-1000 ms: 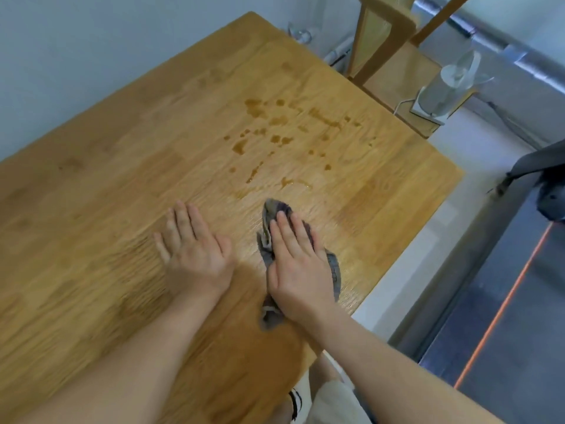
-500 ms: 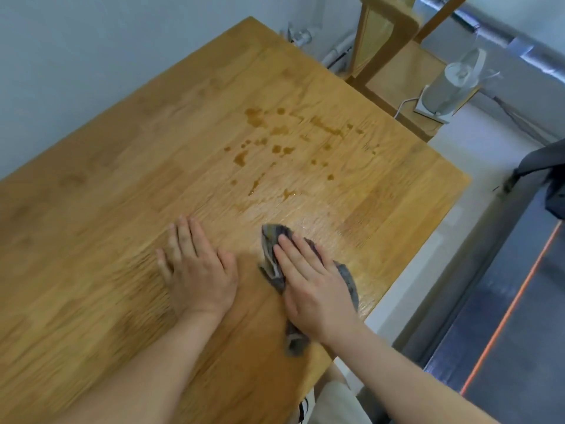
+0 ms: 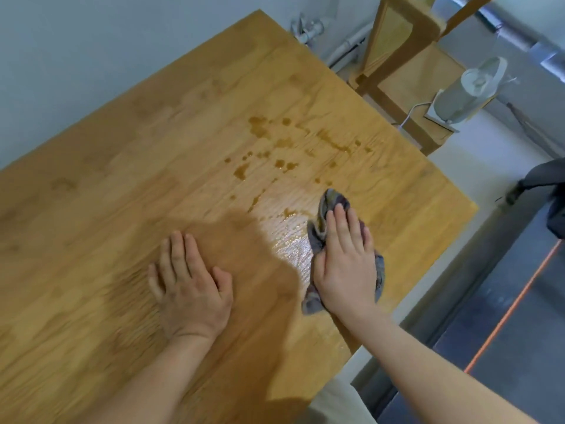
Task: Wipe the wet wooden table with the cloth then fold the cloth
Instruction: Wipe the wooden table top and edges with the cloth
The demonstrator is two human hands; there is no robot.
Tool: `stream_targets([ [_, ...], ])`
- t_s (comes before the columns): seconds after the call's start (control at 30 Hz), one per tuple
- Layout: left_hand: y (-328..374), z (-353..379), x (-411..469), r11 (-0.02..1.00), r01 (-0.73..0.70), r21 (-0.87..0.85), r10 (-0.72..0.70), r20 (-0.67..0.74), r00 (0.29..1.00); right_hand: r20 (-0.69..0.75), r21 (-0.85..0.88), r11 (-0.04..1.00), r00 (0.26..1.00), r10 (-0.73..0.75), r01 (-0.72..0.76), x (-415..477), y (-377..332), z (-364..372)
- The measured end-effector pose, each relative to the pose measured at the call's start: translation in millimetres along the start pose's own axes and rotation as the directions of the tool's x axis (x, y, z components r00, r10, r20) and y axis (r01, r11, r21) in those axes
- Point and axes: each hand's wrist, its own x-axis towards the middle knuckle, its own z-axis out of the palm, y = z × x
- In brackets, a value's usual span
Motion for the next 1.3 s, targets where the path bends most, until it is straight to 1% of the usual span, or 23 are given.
stream_targets([
  [0.03, -0.4, -0.4, 0.7, 1.000, -0.001, 0.006, 0.001, 0.004, 1.000, 0.023, 0.011, 0.991, 0.991, -0.133, 0.133, -14.3, -13.1, 3.5],
  [0.1, -0.4, -1.2, 1.7, 1.000, -0.001, 0.010, 0.001, 0.002, 1.000, 0.055, 0.061, 0.935, 0.934, -0.352, 0.349, -35.4, -32.1, 8.1],
  [0.17, -0.5, -1.4, 2.4, 1.000, -0.004, 0.013, 0.004, -0.009, 1.000, 0.046, 0.117, 0.864, 0.867, -0.497, 0.489, -34.2, -40.7, 11.6],
  [0.23, -1.4, -0.9, 1.9, 1.000, -0.009, 0.019, 0.009, -0.017, 1.000, 0.034, 0.123, 0.803, 0.806, -0.591, 0.584, -9.2, -51.1, 15.5],
  [0.3, -1.7, 0.3, 2.1, 1.000, -0.011, 0.024, 0.011, -0.022, 1.000, 0.063, 0.088, 0.793, 0.791, -0.608, 0.602, 30.4, -72.2, 19.6],
  [0.4, -1.5, 0.7, 1.3, 1.000, -0.004, 0.021, 0.004, -0.018, 1.000, 0.092, 0.061, 0.838, 0.832, -0.546, 0.543, 83.3, -109.0, 22.9],
  [0.47, -2.1, 1.1, 1.7, 1.000, 0.000, 0.010, 0.000, -0.030, 1.000, 0.102, 0.038, 0.841, 0.835, -0.540, 0.539, 92.7, -114.5, 22.4],
  [0.6, -2.3, 1.7, 0.6, 1.000, -0.005, -0.001, 0.005, -0.024, 1.000, 0.052, 0.102, 0.768, 0.768, -0.638, 0.632, 49.3, -48.8, 7.3],
  [0.7, -3.1, 0.5, 2.7, 1.000, -0.005, -0.004, 0.005, -0.016, 1.000, 0.113, 0.054, 0.708, 0.700, -0.705, 0.704, 24.2, 11.4, -10.9],
  [0.73, -3.4, 0.5, 3.1, 1.000, -0.005, -0.005, 0.005, -0.021, 1.000, 0.117, 0.054, 0.709, 0.701, -0.703, 0.703, 25.1, 16.6, -11.2],
  [0.8, -3.8, 1.2, 3.0, 1.000, -0.008, 0.004, 0.008, -0.020, 1.000, 0.091, 0.025, 0.773, 0.768, -0.633, 0.634, 35.2, -7.6, -3.2],
  [0.87, -3.3, 2.7, 3.1, 1.000, -0.011, 0.010, 0.012, -0.034, 0.999, 0.025, 0.017, 0.869, 0.869, -0.495, 0.495, 52.2, -58.3, 11.2],
  [0.9, -3.0, 3.7, 2.6, 1.000, -0.012, 0.015, 0.013, -0.039, 0.999, 0.015, 0.036, 0.903, 0.903, -0.429, 0.428, 59.2, -83.6, 17.1],
  [0.93, -2.7, 4.3, 1.3, 1.000, -0.013, 0.017, 0.013, -0.039, 0.999, 0.022, 0.050, 0.920, 0.920, -0.391, 0.389, 62.1, -102.5, 20.3],
  [1.0, -2.3, 5.0, 0.2, 1.000, -0.018, 0.007, 0.018, -0.053, 0.998, 0.043, 0.043, 0.905, 0.904, -0.425, 0.423, 53.5, -104.7, 21.5],
  [1.07, -2.8, 5.9, -0.8, 1.000, -0.018, -0.009, 0.018, -0.057, 0.998, 0.072, 0.026, 0.881, 0.878, -0.474, 0.473, 24.5, -67.3, 14.1],
  [1.1, -3.3, 6.0, -0.6, 1.000, -0.011, -0.020, 0.010, -0.060, 0.998, 0.076, 0.006, 0.893, 0.890, -0.450, 0.451, 11.1, -41.0, 7.4],
  [1.13, -3.6, 6.1, 0.0, 1.000, -0.006, -0.027, 0.005, -0.063, 0.998, 0.051, -0.022, 0.923, 0.923, -0.382, 0.383, 3.2, -13.4, 0.9],
  [1.17, -3.6, 6.1, 0.2, 1.000, -0.009, -0.027, 0.007, -0.068, 0.998, 0.012, -0.047, 0.962, 0.963, -0.270, 0.270, 0.9, 13.7, -3.9],
  [1.2, -3.6, 5.9, 0.0, 1.000, -0.018, -0.024, 0.016, -0.073, 0.997, -0.020, -0.048, 0.992, 0.993, -0.117, 0.116, 4.2, 37.0, -8.1],
  [1.23, -4.1, 5.7, 0.0, 0.999, -0.030, -0.022, 0.028, -0.077, 0.997, -0.039, -0.029, 0.998, 0.998, 0.051, -0.052, 10.4, 53.0, -12.1],
  [1.27, -4.6, 5.8, 0.3, 0.999, -0.038, -0.021, 0.036, -0.078, 0.996, -0.056, -0.007, 0.981, 0.979, 0.195, -0.196, 16.9, 58.9, -13.1],
  [1.3, -4.9, 6.2, 0.8, 0.999, -0.039, -0.021, 0.037, -0.072, 0.997, -0.077, 0.005, 0.955, 0.952, 0.295, -0.295, 21.1, 54.0, -11.3],
])
